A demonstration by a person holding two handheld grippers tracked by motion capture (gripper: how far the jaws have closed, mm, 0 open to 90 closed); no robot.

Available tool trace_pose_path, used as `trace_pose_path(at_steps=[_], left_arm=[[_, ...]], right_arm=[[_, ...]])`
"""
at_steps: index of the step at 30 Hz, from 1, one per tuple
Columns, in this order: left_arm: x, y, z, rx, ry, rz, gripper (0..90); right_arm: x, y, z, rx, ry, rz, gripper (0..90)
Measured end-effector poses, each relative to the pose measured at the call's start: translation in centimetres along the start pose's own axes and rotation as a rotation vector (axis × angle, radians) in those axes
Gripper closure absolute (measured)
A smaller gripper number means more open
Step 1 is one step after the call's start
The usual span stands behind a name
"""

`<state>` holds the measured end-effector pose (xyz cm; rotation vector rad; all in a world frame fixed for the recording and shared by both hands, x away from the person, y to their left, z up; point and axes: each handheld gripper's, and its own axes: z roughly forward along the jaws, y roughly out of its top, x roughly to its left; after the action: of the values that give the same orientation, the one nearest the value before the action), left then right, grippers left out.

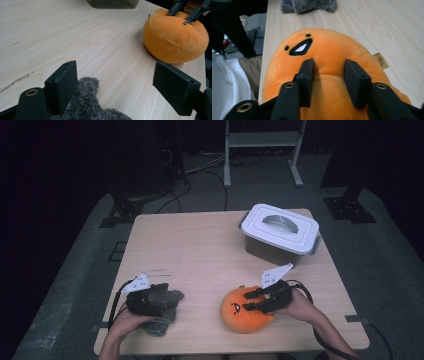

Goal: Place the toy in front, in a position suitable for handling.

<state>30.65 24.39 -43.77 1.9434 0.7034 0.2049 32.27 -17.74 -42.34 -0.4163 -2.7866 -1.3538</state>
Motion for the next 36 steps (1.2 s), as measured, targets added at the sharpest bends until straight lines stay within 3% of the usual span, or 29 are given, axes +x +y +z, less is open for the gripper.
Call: trace_pose_path(at_steps=[4, 7, 11, 22, 36], left_arm=[[0.0, 0.0, 0.1, -0.001, 0.001, 0.003, 19.2], [-0.1, 0.0, 0.1, 0.000, 0.002, 0.009, 19.0], [-0.2, 0.1, 0.3, -0.005, 0.002, 0.016, 18.7], [-0.5, 0.3, 0.7, -0.013, 0.007, 0.040, 18.0], [-0.5, 0.5, 1.0, -0.020, 0.001, 0.052, 16.8]], right_arm=[[1.3, -0.1, 0.2, -0.054, -0.046, -0.013, 74.0], [1.7, -0.1, 0.1, -0.090, -0.068, 0.010, 77.0], [2.1, 0.3, -0.1, -0.094, -0.070, 0.051, 76.7], [2.1, 0.5, -0.9, -0.107, -0.082, 0.065, 58.0], [1.7, 0.9, -1.5, -0.114, -0.055, 0.078, 45.1]])
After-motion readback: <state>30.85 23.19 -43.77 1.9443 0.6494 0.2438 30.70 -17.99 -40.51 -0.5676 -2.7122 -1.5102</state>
